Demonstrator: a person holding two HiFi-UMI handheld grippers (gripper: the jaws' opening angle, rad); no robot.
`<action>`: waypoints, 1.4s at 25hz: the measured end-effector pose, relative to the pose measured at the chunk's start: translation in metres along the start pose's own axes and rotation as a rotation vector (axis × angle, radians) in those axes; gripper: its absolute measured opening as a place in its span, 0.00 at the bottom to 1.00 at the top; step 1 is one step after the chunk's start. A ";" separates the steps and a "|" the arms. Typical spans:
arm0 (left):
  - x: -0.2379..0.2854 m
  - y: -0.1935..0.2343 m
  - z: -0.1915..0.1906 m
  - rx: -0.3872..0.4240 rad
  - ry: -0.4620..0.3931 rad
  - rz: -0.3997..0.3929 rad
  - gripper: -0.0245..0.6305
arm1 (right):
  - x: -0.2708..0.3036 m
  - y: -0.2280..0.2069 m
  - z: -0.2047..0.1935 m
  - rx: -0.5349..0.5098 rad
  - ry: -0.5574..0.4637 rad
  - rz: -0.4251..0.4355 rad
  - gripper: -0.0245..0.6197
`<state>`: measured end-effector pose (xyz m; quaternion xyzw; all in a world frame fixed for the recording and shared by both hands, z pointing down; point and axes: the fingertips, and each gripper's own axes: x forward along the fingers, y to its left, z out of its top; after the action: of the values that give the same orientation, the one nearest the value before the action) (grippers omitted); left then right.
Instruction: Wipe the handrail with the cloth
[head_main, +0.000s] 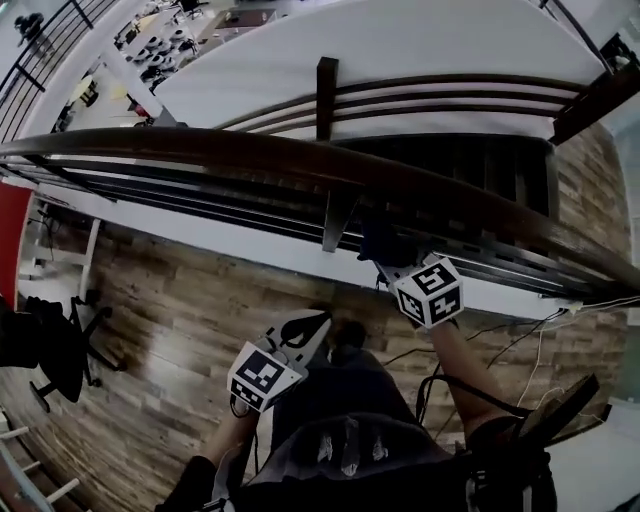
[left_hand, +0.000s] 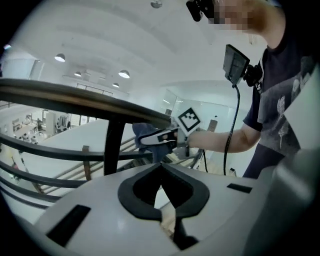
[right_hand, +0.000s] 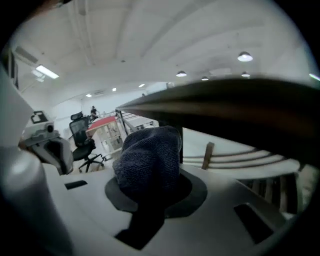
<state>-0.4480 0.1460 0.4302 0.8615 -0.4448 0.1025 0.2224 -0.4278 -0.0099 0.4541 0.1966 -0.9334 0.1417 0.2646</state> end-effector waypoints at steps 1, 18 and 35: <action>0.006 0.002 -0.005 0.003 0.009 -0.028 0.05 | 0.016 -0.018 -0.009 0.074 -0.008 -0.040 0.14; 0.041 0.018 -0.021 0.010 0.101 -0.195 0.05 | 0.060 -0.134 -0.055 0.125 0.080 -0.381 0.14; 0.303 -0.221 0.036 0.242 0.229 -0.403 0.05 | -0.248 -0.393 -0.201 0.249 0.026 -0.548 0.14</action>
<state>-0.0927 0.0218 0.4479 0.9358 -0.2208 0.2052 0.1825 0.0280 -0.2105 0.5453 0.4702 -0.8175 0.1810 0.2789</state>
